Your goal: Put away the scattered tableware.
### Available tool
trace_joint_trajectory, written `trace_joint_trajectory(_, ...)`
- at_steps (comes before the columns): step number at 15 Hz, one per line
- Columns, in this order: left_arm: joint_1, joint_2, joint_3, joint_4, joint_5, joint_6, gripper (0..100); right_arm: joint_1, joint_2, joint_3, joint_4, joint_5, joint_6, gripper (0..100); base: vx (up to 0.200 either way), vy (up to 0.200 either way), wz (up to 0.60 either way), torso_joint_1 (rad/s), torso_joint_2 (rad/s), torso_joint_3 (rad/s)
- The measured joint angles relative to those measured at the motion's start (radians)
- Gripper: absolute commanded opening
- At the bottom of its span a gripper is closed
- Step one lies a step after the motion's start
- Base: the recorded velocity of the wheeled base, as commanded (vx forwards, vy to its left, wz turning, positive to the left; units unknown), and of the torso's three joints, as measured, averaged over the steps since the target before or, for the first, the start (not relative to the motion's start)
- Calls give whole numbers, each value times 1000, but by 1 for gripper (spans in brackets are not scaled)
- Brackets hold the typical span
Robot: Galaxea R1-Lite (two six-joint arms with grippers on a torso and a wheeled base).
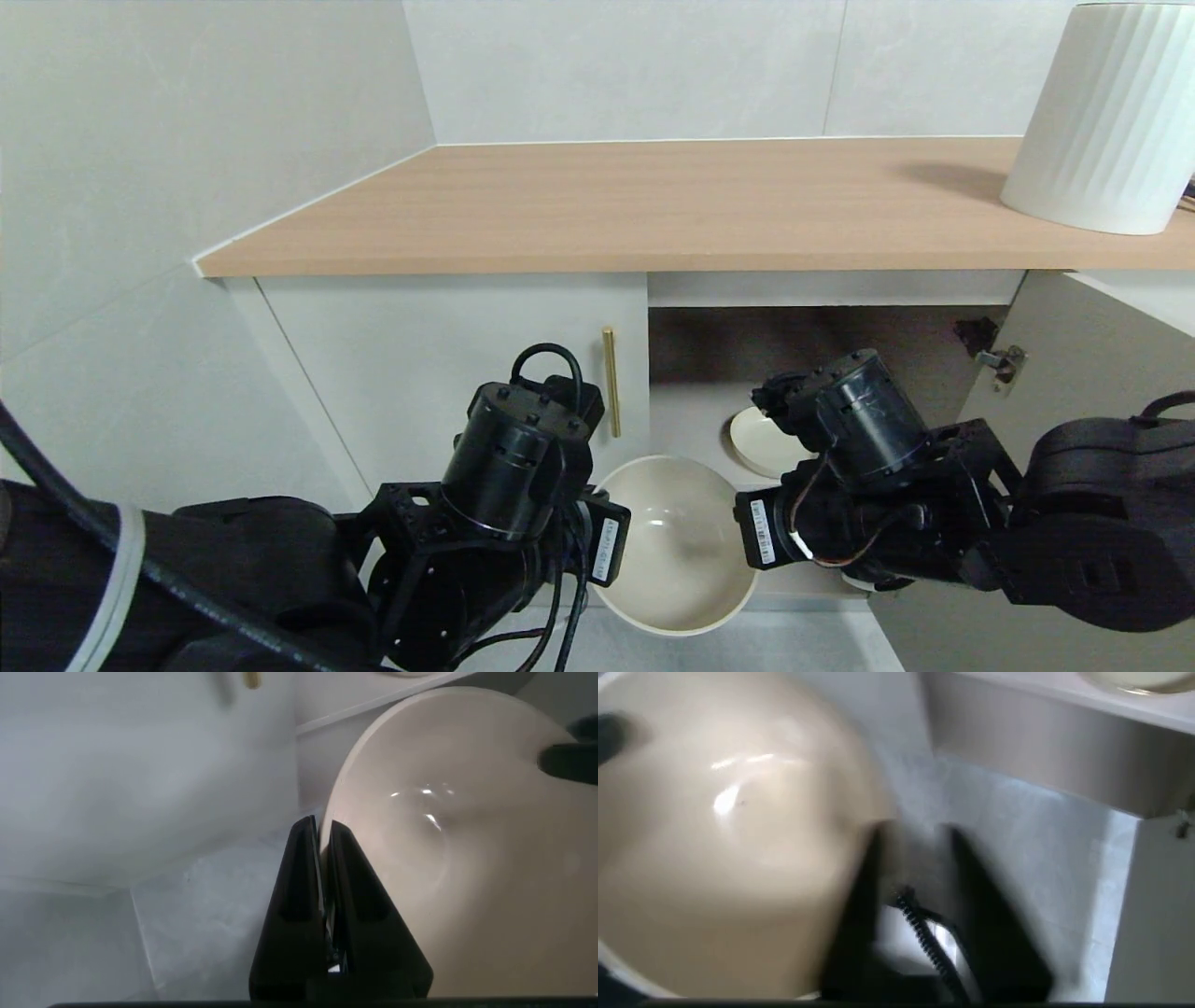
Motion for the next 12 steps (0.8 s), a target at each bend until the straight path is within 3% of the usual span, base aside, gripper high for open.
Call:
trace_joint_trajectory(5, 0, 1, 0, 5, 3, 0, 0, -1, 4, 1, 4, -2, 0, 0, 0, 0, 0, 0, 0, 0)
trace_joint_trajectory(6, 0, 1, 1, 5, 5, 2, 100, -1, 4, 1, 4, -3, 0, 0, 0, 0, 0, 0, 0, 0)
trace_joint_trajectory(12, 1, 1, 7, 5, 27, 18, 100, -1, 16, -1, 9, -10, 1, 0, 0, 0, 0, 0, 0, 0)
